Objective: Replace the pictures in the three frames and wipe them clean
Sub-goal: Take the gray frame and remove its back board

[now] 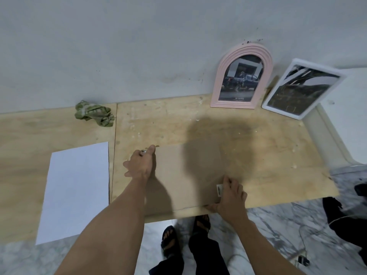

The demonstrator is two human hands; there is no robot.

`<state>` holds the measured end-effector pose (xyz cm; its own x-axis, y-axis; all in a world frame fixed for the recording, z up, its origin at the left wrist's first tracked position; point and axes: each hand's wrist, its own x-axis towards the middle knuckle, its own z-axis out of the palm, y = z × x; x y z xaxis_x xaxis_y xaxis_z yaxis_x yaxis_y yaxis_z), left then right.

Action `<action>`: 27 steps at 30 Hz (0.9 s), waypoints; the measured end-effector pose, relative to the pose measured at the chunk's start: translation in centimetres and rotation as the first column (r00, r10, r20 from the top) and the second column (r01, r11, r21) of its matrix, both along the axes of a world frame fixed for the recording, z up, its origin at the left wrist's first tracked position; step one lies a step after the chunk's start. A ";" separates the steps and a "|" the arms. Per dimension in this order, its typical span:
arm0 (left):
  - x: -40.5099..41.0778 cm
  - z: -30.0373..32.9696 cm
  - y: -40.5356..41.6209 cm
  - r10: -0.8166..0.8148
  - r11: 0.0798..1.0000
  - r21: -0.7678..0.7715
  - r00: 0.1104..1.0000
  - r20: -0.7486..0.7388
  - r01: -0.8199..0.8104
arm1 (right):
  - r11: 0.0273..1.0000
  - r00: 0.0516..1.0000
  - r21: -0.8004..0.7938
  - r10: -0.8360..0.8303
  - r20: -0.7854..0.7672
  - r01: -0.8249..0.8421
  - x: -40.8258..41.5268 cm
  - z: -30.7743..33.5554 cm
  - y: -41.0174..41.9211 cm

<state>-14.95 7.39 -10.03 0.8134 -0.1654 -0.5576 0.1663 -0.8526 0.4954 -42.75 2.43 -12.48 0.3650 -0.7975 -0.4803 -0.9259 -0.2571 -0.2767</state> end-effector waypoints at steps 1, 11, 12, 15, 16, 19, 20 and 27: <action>0.2 0.2 0.1 0.007 1.000 -0.024 1.000 0.003 -0.007 | 1.000 1.000 0.005 -0.024 0.011 0.024 0.4 0.1 0.1; 0.3 0.8 0.9 0.143 0.967 -0.205 0.989 -0.047 -0.150 | 0.947 0.926 0.054 -0.322 0.196 0.317 2.4 1.0 -0.7; 0.2 0.9 0.9 0.136 0.969 -0.203 0.990 -0.046 -0.142 | 0.937 0.911 -0.022 -0.333 0.245 0.348 2.5 0.8 -0.7; -0.5 0.9 0.9 0.093 0.980 -0.171 0.995 -0.039 -0.098 | 0.841 0.776 -0.028 -0.485 0.403 0.540 2.8 1.1 -0.7; -0.6 0.9 1.0 0.084 0.981 -0.171 0.995 -0.047 -0.091 | 0.806 0.719 0.053 -0.554 0.420 0.590 2.8 1.4 -0.8; -0.5 0.6 1.5 0.021 0.985 -0.168 0.998 -0.067 -0.032 | 0.772 0.668 0.260 -0.634 0.391 0.580 2.4 2.1 -1.9; -0.3 0.4 1.7 -0.013 0.986 -0.169 0.998 -0.065 0.002 | 0.757 0.657 0.328 -0.654 0.375 0.565 2.3 2.2 -2.4; 0.3 1.1 3.7 -0.015 0.928 -0.371 0.994 -0.108 -0.026 | 0.577 0.424 0.629 -0.814 0.396 0.521 0.1 3.1 -5.8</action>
<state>-14.64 11.04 -8.94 0.7539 -0.3731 -0.5407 0.2399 -0.6099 0.7553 -42.65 -3.34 -9.39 0.0950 -0.7284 -0.6785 -0.3221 0.6225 -0.7133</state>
